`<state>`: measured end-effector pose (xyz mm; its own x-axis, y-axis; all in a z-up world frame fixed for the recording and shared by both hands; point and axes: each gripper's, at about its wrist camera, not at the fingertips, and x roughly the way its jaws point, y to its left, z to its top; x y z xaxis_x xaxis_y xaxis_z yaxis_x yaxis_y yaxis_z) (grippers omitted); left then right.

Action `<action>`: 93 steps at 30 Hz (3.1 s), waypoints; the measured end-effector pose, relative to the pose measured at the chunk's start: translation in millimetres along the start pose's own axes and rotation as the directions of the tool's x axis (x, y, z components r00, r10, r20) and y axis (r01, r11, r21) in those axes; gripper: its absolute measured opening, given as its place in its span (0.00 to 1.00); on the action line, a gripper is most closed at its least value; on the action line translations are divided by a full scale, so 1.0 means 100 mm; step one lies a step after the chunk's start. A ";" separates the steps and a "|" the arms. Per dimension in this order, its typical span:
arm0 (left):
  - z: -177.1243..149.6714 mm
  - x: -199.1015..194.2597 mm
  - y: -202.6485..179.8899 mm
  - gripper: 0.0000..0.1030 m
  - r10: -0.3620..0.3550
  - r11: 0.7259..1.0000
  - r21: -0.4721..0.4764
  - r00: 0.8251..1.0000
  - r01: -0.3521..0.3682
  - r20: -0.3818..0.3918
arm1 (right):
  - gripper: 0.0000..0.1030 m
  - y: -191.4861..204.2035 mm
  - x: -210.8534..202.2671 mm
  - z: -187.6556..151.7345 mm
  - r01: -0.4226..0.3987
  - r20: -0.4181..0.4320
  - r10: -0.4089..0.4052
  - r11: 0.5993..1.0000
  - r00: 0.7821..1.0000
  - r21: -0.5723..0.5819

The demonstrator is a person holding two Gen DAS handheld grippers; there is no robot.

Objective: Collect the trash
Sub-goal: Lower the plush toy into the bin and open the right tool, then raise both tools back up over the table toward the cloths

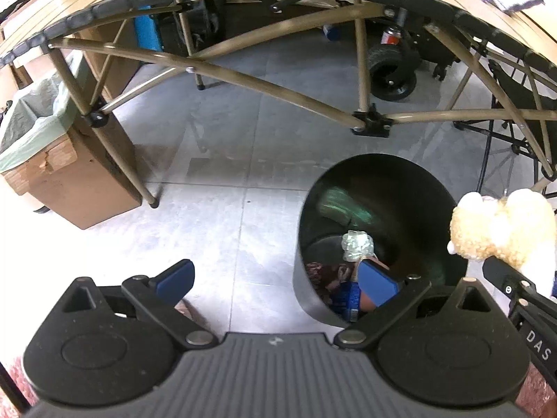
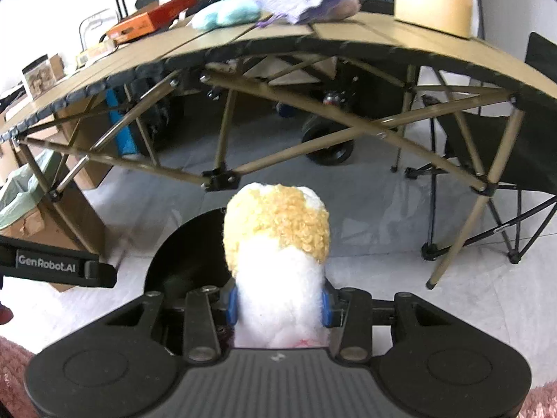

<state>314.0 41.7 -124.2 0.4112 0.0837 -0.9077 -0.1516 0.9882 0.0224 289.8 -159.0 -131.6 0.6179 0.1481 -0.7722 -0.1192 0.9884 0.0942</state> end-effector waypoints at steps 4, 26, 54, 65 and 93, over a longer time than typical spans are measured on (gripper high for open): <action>-0.01 -0.01 0.13 0.99 0.015 1.000 -0.017 1.000 -0.015 0.002 | 0.39 0.15 0.06 0.04 -0.005 -0.023 0.005 1.000 1.000 -0.016; -0.08 0.11 0.60 0.99 0.082 0.992 -0.090 0.996 -0.085 -0.040 | 0.40 0.56 0.63 0.19 -0.051 -0.190 0.034 0.995 0.981 -0.081; -0.20 0.21 0.85 0.99 0.111 0.986 -0.116 0.990 -0.121 -0.086 | 0.51 0.61 1.01 0.07 -0.053 -0.316 0.037 0.998 0.948 -0.042; -0.22 0.22 0.83 0.99 0.115 0.987 -0.106 0.990 -0.124 -0.086 | 1.00 0.61 0.97 0.08 -0.026 -0.312 0.007 0.998 0.950 -0.058; -0.22 0.06 0.74 1.00 0.080 0.992 -0.095 0.997 -0.082 -0.020 | 1.00 0.51 0.70 0.13 -0.045 -0.244 0.034 0.998 0.969 -0.038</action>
<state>285.8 112.1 -137.2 0.3793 0.1603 -0.9113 -0.2696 0.9613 0.0569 337.0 -97.3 -172.5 0.4053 0.1692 -0.8984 -0.1762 0.9787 0.1049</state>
